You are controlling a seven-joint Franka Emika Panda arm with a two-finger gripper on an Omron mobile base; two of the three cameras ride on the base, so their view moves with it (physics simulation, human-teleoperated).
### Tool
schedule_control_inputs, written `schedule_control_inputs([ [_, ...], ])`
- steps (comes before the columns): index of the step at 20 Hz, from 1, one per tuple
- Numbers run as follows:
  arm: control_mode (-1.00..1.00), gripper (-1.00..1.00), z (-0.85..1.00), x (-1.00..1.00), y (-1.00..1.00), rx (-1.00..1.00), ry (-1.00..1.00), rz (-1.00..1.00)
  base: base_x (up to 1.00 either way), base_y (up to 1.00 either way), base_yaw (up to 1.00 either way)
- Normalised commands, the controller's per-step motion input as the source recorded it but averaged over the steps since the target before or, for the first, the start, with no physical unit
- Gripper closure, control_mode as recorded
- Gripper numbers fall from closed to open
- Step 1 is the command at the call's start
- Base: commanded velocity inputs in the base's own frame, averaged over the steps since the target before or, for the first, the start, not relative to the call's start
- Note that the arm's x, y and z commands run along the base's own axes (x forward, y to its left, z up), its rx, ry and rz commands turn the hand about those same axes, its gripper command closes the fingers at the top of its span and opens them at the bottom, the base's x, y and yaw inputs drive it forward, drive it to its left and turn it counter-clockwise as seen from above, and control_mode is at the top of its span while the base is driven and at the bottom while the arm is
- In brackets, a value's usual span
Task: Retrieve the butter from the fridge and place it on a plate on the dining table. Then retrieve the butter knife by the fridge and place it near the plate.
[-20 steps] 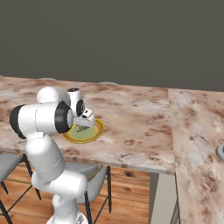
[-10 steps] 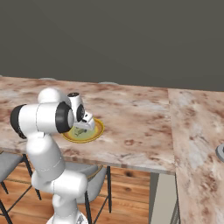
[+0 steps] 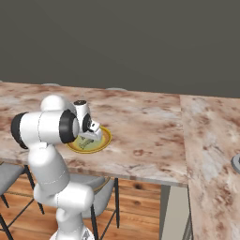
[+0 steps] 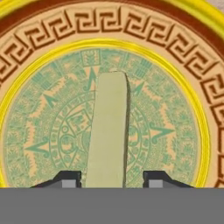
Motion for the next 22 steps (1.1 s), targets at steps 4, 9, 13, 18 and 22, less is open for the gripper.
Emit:
schedule_control_inputs([
  [4,-1.00,-1.00,0.02,0.00,0.00,0.00,0.00,0.00,0.00,0.00,0.00],
  [9,-1.00,-1.00,0.12,-0.01,0.00,-0.04,0.00,0.00,0.00,0.00,0.00],
  [13,-1.00,-1.00,0.80,-0.33,0.00,-0.03,0.16,0.00,0.00,0.00,0.00],
  [18,-1.00,-1.00,1.00,-0.84,0.00,0.00,0.10,0.00,0.00,0.00,0.00],
  [22,-1.00,-1.00,0.85,-1.00,-0.13,0.00,0.08,0.01,0.00,0.00,0.00],
])
